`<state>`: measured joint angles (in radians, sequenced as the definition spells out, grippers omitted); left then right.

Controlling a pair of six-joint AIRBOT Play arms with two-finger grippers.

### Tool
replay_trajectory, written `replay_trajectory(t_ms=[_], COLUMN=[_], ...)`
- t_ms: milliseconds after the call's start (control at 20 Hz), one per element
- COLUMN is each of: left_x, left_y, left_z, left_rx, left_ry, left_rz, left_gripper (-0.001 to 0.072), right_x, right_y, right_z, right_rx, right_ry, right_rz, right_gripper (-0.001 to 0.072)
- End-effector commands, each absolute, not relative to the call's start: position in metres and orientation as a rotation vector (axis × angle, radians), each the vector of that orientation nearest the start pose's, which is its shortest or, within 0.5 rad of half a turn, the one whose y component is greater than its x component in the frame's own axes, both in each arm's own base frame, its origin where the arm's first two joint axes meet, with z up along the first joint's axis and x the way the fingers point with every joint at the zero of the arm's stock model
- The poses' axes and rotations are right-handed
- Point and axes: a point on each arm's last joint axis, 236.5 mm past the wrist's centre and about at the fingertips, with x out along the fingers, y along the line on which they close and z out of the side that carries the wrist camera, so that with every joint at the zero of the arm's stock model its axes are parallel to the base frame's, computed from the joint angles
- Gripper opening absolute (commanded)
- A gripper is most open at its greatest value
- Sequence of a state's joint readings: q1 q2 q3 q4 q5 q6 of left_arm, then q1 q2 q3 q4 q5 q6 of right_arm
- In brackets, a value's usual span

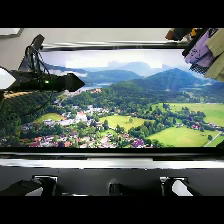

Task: Fold the clothes and pants, and hang the long-sleeved shirts on hangers.

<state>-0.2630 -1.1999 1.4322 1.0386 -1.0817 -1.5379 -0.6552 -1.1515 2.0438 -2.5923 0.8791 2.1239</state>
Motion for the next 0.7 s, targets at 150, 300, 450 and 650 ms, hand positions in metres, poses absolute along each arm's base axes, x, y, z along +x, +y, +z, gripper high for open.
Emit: replay_trajectory(t_ms=[150, 300, 450, 650], left_x=[0.394, 0.394, 0.394, 0.394], left_y=[-0.216, -0.216, -0.216, -0.215], left_z=[0.186, 0.186, 0.186, 0.186], left_rx=[-0.295, -0.295, -0.295, -0.351], left_ry=[0.880, 0.881, 0.881, 0.901], left_rz=[-0.592, -0.592, -0.592, -0.564], left_gripper=[0.0668, 0.0668, 0.0668, 0.0670], right_x=[0.169, 0.179, 0.172, 0.136], right_y=[-0.375, -0.373, -0.366, -0.325], right_z=[0.518, 0.509, 0.507, 0.538], right_rx=[-0.015, 0.012, 0.028, 0.021], right_ry=[-0.149, -0.113, -0.091, -0.178], right_rz=[-1.346, -1.308, -1.312, -1.316], right_gripper=[0.0037, 0.0039, 0.0302, 0.0434])
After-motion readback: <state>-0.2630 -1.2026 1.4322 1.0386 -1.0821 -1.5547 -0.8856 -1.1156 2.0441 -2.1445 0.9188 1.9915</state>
